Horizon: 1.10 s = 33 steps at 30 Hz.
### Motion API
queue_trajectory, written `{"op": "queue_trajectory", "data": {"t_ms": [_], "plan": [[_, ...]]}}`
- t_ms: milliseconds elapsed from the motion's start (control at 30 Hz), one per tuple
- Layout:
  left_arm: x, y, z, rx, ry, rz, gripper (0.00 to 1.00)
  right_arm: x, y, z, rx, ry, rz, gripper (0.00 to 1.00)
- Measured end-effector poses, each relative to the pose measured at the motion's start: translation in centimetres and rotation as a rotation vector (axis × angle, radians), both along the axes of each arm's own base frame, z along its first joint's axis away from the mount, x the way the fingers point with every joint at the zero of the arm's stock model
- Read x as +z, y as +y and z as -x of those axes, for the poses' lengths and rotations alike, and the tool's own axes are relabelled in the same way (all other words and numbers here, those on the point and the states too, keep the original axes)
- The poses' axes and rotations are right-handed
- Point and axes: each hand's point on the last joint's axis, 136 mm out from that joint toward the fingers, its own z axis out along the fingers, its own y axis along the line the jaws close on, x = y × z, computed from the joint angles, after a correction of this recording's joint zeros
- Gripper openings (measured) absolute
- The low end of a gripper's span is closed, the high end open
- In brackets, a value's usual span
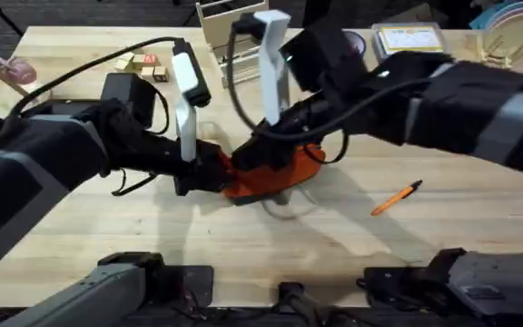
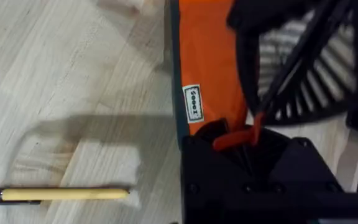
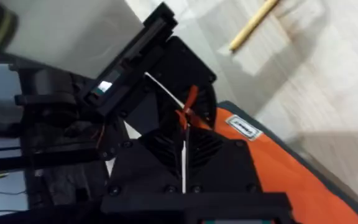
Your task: Unzip the bag, pick up the pens from the table one at a time and place them inside, then zip the bag closed.
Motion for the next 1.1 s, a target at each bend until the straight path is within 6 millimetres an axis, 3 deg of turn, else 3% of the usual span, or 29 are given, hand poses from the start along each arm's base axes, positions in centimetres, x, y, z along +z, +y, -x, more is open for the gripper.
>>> {"op": "queue_trajectory", "data": {"t_ms": [200,533,600,767,800,967,1100], "plan": [[0.0,0.0,0.0,0.0,0.001,-0.002,0.042,-0.8,1.5,0.6,0.014,0.027,-0.009,0.03],[0.0,0.0,0.0,0.0,0.001,-0.002,0.042,-0.7,1.7,0.5,0.002,0.035,-0.015,0.061],[0.0,0.0,0.1,-0.003,0.004,-0.001,0.042,-0.7,1.5,0.2,-0.009,0.029,-0.01,0.238],[0.0,0.0,0.2,-0.008,0.001,0.0,0.042,-1.1,0.0,-1.3,-0.067,0.039,0.017,0.907],[0.0,0.0,0.2,-0.008,0.0,-0.001,0.042,-1.2,-0.4,-1.5,-0.075,0.047,0.021,0.974],[0.0,0.0,0.0,-0.007,-0.006,0.0,0.042,-0.2,-1.6,-0.6,-0.068,0.081,0.023,0.996],[0.0,0.0,0.0,-0.007,-0.006,0.0,0.042,1.0,-3.6,-1.3,-0.116,0.06,0.035,0.996]]}}
